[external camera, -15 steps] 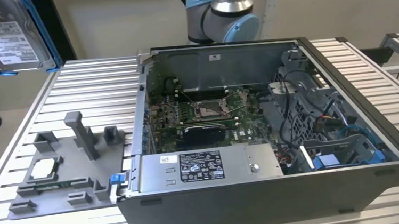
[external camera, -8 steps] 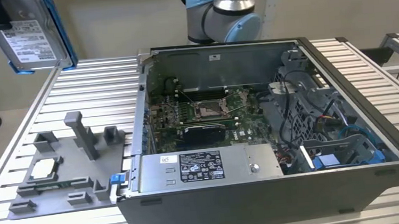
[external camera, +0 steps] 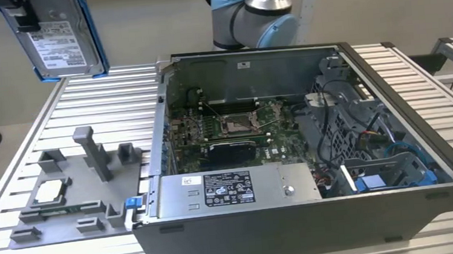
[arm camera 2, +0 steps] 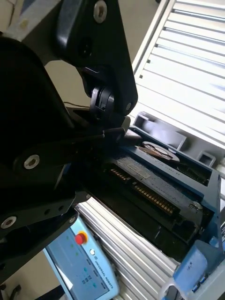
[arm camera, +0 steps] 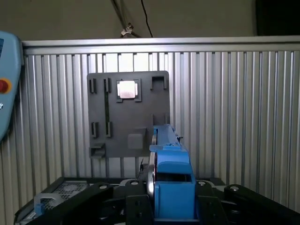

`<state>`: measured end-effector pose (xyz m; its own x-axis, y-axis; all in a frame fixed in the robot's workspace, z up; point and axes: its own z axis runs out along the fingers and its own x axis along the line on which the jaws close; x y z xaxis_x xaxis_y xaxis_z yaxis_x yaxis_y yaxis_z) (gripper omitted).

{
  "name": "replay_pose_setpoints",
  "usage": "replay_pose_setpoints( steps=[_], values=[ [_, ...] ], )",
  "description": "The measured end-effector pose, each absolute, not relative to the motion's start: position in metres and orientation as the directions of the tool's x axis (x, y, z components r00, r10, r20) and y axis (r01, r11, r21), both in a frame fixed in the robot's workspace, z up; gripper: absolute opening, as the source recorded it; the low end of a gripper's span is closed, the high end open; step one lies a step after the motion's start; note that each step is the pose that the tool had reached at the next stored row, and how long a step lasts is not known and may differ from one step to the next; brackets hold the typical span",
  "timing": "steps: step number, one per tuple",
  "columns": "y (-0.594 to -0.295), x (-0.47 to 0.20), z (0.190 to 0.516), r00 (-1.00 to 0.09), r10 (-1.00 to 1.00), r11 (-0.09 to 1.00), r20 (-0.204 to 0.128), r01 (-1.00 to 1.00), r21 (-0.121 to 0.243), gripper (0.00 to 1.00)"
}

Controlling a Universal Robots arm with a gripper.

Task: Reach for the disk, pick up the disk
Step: 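Pick up the disk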

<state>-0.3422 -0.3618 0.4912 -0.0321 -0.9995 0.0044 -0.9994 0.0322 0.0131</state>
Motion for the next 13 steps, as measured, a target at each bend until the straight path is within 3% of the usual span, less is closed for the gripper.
replay_pose_setpoints(
  steps=[13],
  values=[
    [-0.362,-0.283,0.491,-0.032,-0.999,0.032,0.005,-0.999,0.020,0.00]
  ],
)
